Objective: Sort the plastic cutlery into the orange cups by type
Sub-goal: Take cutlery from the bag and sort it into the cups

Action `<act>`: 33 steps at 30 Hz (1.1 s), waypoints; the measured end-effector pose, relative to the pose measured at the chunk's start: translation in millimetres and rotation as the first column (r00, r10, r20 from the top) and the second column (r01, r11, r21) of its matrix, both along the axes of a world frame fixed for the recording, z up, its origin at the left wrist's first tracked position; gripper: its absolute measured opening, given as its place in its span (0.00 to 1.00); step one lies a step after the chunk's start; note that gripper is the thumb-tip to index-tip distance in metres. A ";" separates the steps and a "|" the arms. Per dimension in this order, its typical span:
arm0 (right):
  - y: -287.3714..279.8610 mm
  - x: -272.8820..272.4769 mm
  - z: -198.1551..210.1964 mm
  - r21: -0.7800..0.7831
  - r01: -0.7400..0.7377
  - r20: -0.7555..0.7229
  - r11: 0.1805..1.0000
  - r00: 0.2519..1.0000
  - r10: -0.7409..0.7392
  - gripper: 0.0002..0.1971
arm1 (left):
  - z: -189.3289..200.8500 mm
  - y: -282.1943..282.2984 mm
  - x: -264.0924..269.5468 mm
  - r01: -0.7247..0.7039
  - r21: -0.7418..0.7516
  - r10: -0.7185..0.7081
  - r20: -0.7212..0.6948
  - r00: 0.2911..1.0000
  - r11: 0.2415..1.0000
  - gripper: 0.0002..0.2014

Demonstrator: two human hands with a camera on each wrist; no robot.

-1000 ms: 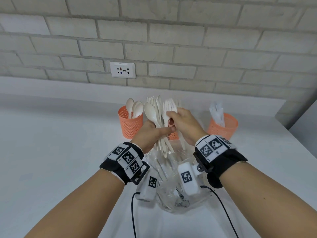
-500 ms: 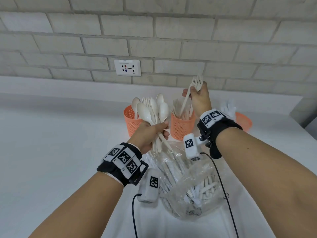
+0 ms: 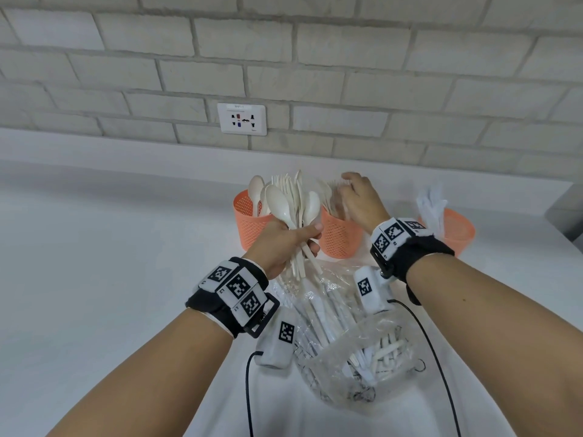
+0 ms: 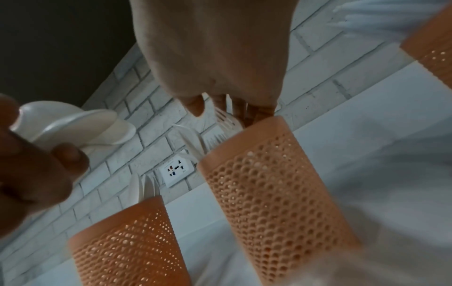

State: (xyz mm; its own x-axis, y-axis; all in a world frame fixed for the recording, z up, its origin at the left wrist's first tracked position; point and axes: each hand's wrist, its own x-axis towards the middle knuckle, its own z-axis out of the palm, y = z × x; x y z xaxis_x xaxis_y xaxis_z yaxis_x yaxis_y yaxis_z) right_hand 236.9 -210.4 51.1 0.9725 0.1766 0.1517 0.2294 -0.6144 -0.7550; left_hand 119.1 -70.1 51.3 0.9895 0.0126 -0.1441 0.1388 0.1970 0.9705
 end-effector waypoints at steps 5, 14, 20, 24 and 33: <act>7.9 -7.2 -0.1 -0.109 -0.045 0.159 0.993 0.985 0.062 0.19 | -0.8 -1.3 -0.8 -0.016 -0.008 0.016 0.000 1.000 1.000 0.08; 9.5 -6.7 12.2 -0.226 0.120 0.158 0.967 0.984 -0.085 0.15 | -4.1 1.0 -2.1 -0.070 0.067 0.070 0.007 0.998 0.995 0.14; 21.1 -48.0 44.8 0.012 -0.133 0.205 0.991 0.970 0.127 0.24 | -3.1 -4.0 0.7 -0.178 0.242 0.172 0.043 0.984 0.954 0.23; 33.5 -81.5 54.9 -0.093 -0.311 0.005 0.946 0.950 0.313 0.48 | -4.1 -16.3 7.3 -0.294 0.377 0.254 0.153 0.955 0.878 0.25; 16.1 -74.5 37.4 0.359 -0.208 -0.116 0.910 0.958 0.264 0.09 | -0.4 -23.2 -9.2 -0.188 0.327 0.125 0.205 0.971 0.926 0.37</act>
